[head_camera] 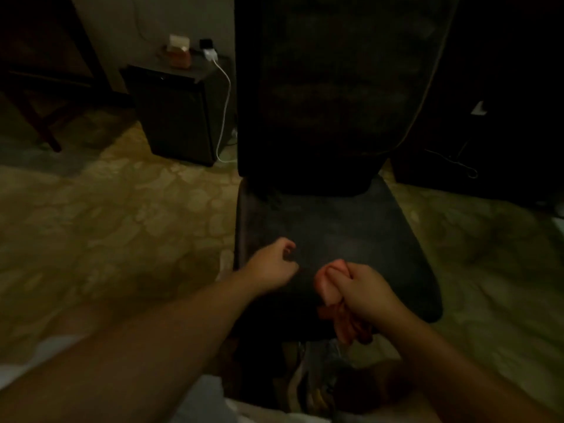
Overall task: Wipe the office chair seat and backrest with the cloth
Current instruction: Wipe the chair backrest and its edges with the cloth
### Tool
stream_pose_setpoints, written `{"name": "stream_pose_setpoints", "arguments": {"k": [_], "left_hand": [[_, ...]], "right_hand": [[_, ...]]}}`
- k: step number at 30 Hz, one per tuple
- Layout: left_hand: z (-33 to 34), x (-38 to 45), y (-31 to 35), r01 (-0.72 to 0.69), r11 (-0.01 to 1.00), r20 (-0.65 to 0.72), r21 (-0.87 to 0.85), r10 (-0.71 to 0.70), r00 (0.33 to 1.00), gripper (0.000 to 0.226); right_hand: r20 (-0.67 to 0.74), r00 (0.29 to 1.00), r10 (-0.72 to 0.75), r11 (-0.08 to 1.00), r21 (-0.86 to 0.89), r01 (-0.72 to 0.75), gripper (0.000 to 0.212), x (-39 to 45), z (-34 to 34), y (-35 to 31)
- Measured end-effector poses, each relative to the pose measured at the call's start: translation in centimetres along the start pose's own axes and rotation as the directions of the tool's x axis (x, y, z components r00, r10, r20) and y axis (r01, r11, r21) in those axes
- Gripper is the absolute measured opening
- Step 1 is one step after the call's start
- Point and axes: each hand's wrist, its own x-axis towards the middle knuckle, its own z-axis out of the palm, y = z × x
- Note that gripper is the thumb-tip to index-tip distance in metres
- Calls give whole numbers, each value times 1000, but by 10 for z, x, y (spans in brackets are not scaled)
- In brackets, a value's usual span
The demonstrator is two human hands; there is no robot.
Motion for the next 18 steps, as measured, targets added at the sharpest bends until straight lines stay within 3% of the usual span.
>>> {"name": "stream_pose_setpoints", "arguments": {"k": [4,6,8,11,13,16,18], "left_hand": [[53,-20,-37,-18,940,243,340,-69,968,81],[46,-21,-54,-2,867,227,498,-128,965,89],[24,-14,-60,41,838,186,544,-168,968,92],[-9,-2,-57,192,829,126,526,-299,946,89],[-17,0,-53,209,822,73,529,-290,954,80],[-9,-17,-29,76,959,17,271,-83,996,63],[9,-37,-1,-57,994,-35,89,60,998,51]], "right_hand": [[-28,999,47,998,33,-46,24,-1,0,26],[-31,997,72,996,49,-70,24,-3,2,38],[-41,995,92,992,87,-89,24,-3,6,50],[-97,988,119,972,212,-96,18,-1,15,60],[-107,980,168,935,332,-124,14,0,21,63],[-100,971,217,804,582,-120,21,-4,28,56],[-162,958,236,783,616,-88,26,-7,32,53]]}}
